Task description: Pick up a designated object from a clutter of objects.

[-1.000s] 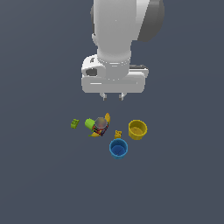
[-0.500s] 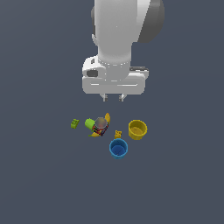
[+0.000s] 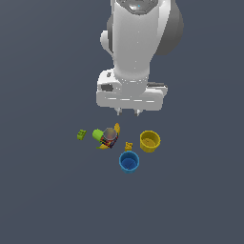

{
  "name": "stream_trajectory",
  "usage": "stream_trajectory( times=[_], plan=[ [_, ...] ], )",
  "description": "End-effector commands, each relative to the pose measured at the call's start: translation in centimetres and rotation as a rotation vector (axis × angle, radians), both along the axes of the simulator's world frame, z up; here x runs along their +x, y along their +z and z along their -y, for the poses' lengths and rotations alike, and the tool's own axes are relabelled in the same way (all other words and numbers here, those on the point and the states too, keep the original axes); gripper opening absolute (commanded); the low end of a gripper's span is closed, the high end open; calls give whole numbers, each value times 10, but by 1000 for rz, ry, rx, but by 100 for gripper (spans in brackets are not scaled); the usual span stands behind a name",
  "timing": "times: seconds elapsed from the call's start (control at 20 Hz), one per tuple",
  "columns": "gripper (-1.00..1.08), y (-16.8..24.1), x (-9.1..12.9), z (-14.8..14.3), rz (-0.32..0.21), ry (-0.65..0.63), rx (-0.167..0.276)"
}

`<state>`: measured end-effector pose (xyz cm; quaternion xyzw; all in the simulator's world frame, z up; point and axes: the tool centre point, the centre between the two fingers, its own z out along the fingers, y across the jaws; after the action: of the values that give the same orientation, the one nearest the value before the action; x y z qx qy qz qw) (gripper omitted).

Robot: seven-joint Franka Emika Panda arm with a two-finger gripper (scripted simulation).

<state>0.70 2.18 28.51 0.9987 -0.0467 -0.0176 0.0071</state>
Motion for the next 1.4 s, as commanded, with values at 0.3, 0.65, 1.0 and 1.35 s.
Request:
stream_trajectory(
  times=[0.3, 0.65, 1.0, 1.35],
  plan=[
    [28, -34, 11, -29, -11, -140, -8],
    [28, -66, 17, -57, -20, -271, -16],
    [28, -99, 20, -85, -30, -402, -25],
    [28, -134, 20, -113, -39, -533, -36]
  ],
)
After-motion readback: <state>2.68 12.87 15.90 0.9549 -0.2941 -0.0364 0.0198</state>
